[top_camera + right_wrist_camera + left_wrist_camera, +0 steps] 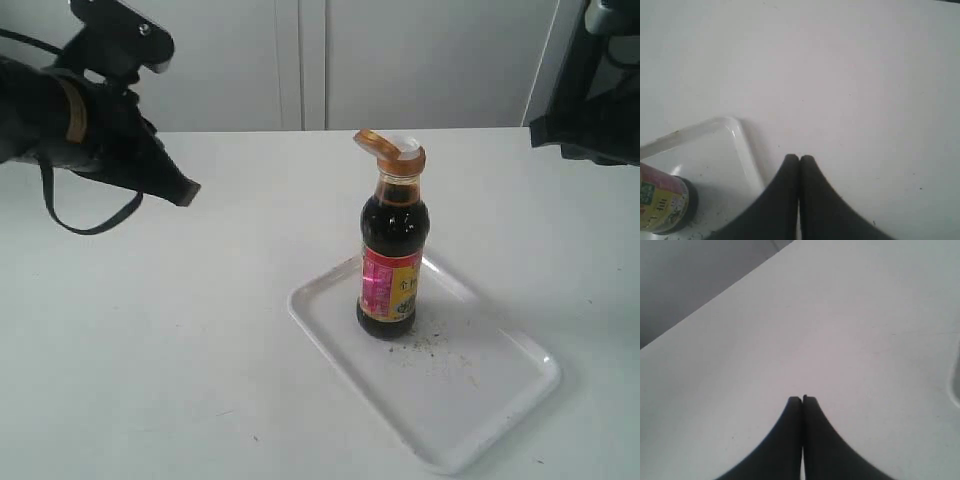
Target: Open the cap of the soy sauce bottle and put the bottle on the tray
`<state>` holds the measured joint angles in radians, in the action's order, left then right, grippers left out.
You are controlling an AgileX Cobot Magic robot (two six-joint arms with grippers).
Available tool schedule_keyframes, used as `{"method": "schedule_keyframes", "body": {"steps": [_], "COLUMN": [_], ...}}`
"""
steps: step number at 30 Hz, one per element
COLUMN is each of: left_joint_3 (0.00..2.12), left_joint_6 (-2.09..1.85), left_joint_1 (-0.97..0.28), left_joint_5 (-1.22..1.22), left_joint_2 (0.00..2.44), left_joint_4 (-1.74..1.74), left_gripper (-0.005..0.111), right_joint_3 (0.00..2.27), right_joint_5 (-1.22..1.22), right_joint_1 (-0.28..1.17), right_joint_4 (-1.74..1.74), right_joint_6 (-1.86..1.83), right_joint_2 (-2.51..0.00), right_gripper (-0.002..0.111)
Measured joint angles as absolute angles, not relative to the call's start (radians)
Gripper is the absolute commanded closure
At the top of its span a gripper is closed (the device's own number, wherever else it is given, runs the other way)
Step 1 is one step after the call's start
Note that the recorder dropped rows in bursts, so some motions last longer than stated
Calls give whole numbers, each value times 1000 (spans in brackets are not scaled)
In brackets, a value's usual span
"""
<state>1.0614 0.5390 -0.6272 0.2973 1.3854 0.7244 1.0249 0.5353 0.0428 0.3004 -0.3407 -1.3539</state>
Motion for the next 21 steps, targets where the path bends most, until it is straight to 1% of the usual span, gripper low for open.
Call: {"method": "schedule_keyframes", "body": {"steps": [6, 11, 15, 21], "left_joint_3": [1110, 1156, 1207, 1241], "left_joint_6": [387, 102, -52, -114], "left_joint_1": [-567, -473, -381, -272], "left_joint_5": [422, 544, 660, 806], "left_joint_2": [1385, 1385, 1385, 1383], "left_joint_4": [599, 317, 151, 106], "left_gripper": [107, 107, 107, 107], "right_joint_3": [1025, 1025, 1031, 1076], "right_joint_5": [521, 529, 598, 761], "right_joint_1": [81, 89, 89, 89], "right_joint_4": [269, 204, 139, 17], "right_joint_6": [-369, -374, -351, -246], "right_joint_2": [-1354, -1354, -1354, -1374], "right_gripper": [108, 108, 108, 108]}}
